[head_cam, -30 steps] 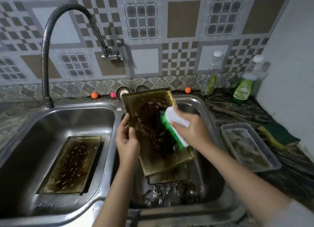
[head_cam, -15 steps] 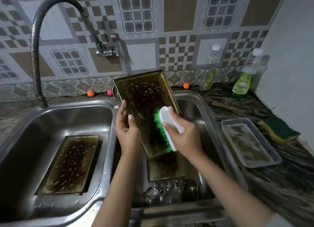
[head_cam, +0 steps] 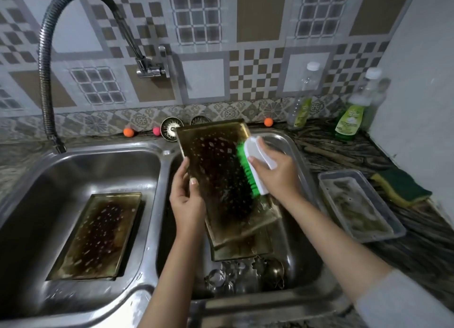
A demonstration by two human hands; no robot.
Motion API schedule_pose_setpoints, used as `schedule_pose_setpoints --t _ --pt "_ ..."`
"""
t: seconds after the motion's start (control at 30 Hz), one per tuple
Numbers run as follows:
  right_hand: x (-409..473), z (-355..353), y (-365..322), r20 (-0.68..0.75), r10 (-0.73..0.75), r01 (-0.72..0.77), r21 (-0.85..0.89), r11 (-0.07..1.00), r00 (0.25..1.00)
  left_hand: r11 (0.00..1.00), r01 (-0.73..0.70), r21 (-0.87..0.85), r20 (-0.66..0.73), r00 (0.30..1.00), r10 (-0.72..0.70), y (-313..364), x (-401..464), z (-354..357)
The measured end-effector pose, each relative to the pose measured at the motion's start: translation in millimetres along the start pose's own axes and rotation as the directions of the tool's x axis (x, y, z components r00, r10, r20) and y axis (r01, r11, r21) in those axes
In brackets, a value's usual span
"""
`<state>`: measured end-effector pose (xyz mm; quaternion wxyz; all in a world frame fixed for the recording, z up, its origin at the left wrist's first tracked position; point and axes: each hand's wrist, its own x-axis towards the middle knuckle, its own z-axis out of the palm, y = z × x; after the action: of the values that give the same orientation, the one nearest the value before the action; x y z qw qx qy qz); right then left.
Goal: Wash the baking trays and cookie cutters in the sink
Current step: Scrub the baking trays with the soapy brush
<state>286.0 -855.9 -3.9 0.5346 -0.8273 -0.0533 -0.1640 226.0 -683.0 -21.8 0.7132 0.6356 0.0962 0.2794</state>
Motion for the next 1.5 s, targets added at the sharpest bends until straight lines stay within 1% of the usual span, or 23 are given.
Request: schedule_pose_setpoints --t 0.07,0.13,0.2,0.3,0.37,0.43,0.53,0.6,0.67,0.73,0.83,0.9,1.03,1.1,1.17,1.2,1.27,1.3,1.33,1.37,1.4,1.47,1.5 --pt "26.1 2.4 -14.3 -0.013 -0.032 0.031 -0.059 0.998 0.999 0.999 -0.006 0.046 0.077 0.997 0.003 -4.1 -11.0 6.3" --pt "43.9 8.6 -27.1 0.024 -0.017 0.020 -0.099 0.995 1.000 0.999 0.009 0.049 0.114 0.993 -0.015 -6.0 -18.0 12.7" --pt "40.2 17.1 -32.1 0.069 -0.007 0.015 -0.116 0.993 0.998 0.998 0.008 0.056 0.082 0.997 -0.012 -2.8 -13.3 15.0" --pt "-10.0 27.9 -14.4 0.163 -0.062 0.072 -0.054 0.996 0.985 0.999 0.010 0.054 -0.018 1.000 -0.009 -1.6 9.1 6.6" --pt "-46.3 24.8 -0.8 0.272 -0.039 0.046 -0.017 0.999 0.962 0.999 0.003 0.051 -0.091 0.996 0.002 -2.8 24.5 -5.5" --pt "-59.8 11.5 7.0 0.309 -0.001 -0.008 0.027 1.000 0.951 0.997 -0.007 0.076 -0.130 0.991 0.017 -2.7 32.3 -18.4" --pt "-45.1 -19.4 10.9 0.152 0.042 -0.045 0.018 0.999 0.988 0.997 0.025 0.069 -0.168 0.986 -0.013 -0.8 37.4 -33.1" --pt "-27.1 -36.4 11.0 0.066 0.017 -0.018 0.020 1.000 0.998 0.997 0.043 0.065 -0.175 0.984 -0.031 0.2 36.3 -36.0" --pt "-14.6 -46.2 11.3 0.036 0.012 -0.014 0.040 0.999 0.999 0.996 0.070 0.053 -0.177 0.982 -0.059 -3.8 33.3 -34.9" --pt "-10.0 -50.1 10.4 0.070 0.015 -0.018 0.043 0.999 0.997 0.990 0.139 0.003 -0.180 0.974 -0.136 -11.2 30.4 -33.2" --pt "-13.4 -49.1 14.5 0.230 0.025 -0.048 0.095 0.994 0.973 0.969 0.239 -0.069 -0.111 0.963 -0.245 -14.9 22.2 -27.3" --pt "-20.2 -47.1 16.4 0.294 0.023 -0.061 0.119 0.991 0.956 0.947 0.290 -0.134 -0.048 0.953 -0.299 -12.3 15.7 -21.6" --pt "-32.2 -45.6 10.3 0.277 0.010 -0.052 0.143 0.988 0.961 0.892 0.399 -0.211 0.071 0.917 -0.394 -25.2 8.8 -16.5" --pt "-36.9 -47.2 7.3 0.266 0.029 -0.083 0.192 0.978 0.964 0.884 0.416 -0.214 0.083 0.909 -0.408 -29.4 4.8 -14.5" --pt "-40.8 -48.6 4.0 0.244 0.060 -0.116 0.221 0.968 0.968 0.881 0.437 -0.184 0.120 0.899 -0.421 -30.1 -1.2 -9.0" --pt "-42.5 -48.9 1.2 0.233 0.071 -0.125 0.225 0.966 0.970 0.887 0.443 -0.130 0.157 0.892 -0.423 -30.3 -3.9 -5.7" --pt "-46.0 -48.6 -2.8 0.211 0.061 -0.103 0.193 0.976 0.976 0.913 0.401 0.074 0.218 0.887 -0.407 -28.8 -6.3 -1.7" --pt "-47.8 -48.6 -4.2 0.204 0.042 -0.078 0.169 0.982 0.978 0.921 0.336 0.199 0.255 0.889 -0.380 -26.0 -6.0 0.0" --pt "-49.5 -48.6 -5.3 0.198 0.028 -0.057 0.141 0.988 0.980 0.925 0.257 0.280 0.300 0.892 -0.339 -20.6 -5.3 3.3" --pt "-51.4 -48.2 -5.8 0.196 0.025 -0.047 0.105 0.993 0.980 0.936 0.185 0.298 0.360 0.887 -0.290 -11.9 -5.1 9.4" --pt "-53.4 -47.6 -6.6 0.195 0.021 -0.034 0.065 0.997 0.981 0.954 0.147 0.260 0.434 0.865 -0.251 -2.4 -5.7 16.3" --pt "-57.7 -44.9 -7.6 0.188 -0.015 0.011 0.019 1.000 0.982 0.976 0.143 0.163 0.555 0.805 -0.210 14.9 -9.2 29.8" --pt "-59.8 -43.2 -8.0 0.186 -0.040 0.037 0.022 0.999 0.982 0.975 0.165 0.148 0.594 0.773 -0.221 20.1 -10.2 35.5"
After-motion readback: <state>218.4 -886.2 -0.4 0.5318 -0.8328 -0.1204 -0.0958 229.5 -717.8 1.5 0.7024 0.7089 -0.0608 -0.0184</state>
